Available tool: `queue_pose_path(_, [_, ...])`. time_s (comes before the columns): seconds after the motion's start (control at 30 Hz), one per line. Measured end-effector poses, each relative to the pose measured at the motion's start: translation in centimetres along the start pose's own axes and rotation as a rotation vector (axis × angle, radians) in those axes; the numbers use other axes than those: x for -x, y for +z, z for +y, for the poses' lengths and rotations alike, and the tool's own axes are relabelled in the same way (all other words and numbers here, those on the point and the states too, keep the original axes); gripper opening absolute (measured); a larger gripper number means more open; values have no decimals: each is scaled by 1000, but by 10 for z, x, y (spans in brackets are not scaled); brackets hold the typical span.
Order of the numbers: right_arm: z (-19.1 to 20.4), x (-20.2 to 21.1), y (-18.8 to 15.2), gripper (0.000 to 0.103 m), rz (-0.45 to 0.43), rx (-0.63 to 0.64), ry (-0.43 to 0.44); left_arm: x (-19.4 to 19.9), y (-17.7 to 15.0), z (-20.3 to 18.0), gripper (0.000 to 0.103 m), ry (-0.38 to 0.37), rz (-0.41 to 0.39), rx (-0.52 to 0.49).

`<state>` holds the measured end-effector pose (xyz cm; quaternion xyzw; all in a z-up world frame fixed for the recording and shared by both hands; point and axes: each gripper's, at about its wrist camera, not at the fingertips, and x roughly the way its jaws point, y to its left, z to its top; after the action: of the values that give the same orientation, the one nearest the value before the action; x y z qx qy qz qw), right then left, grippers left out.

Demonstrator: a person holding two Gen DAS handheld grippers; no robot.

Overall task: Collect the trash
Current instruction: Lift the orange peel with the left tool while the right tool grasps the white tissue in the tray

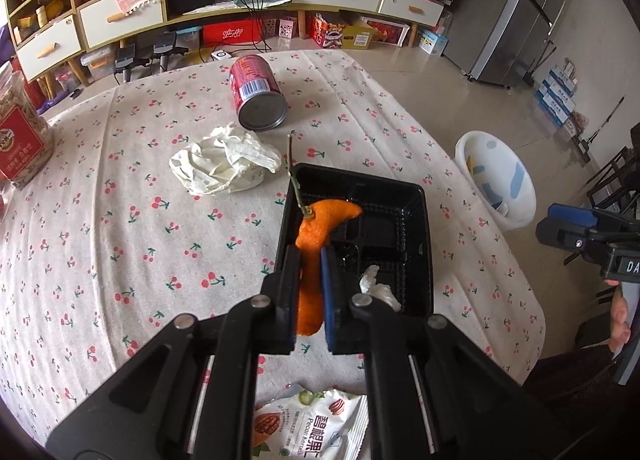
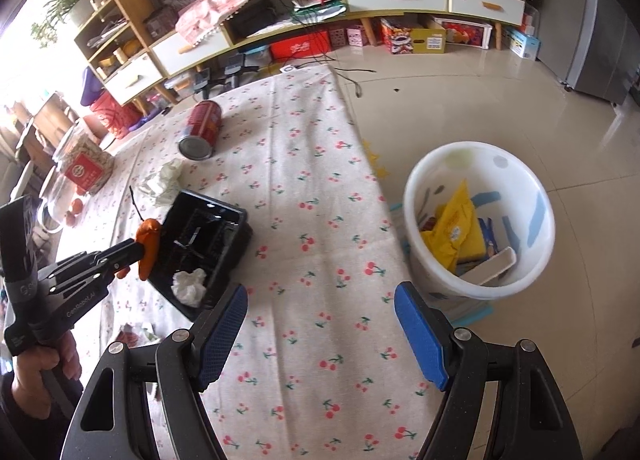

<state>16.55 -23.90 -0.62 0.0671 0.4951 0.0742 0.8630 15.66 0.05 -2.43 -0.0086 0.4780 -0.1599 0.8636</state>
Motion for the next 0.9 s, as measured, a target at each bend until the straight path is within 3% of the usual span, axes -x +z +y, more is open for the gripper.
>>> queue_pose_path(0.17, [29, -7, 1, 75, 16, 43, 79, 19, -4, 16, 11, 6, -32, 53])
queue_pose_path(0.43, [93, -37, -4, 48, 120, 147, 210, 35, -21, 43, 11, 35, -36, 106])
queue_pose_path(0.63, [109, -62, -5, 39, 176, 148, 207, 42, -32, 58, 11, 38, -30, 123])
queue_pose_path(0.9, [110, -81, 0, 34, 211, 104, 201, 46, -39, 66, 11, 30, -27, 131])
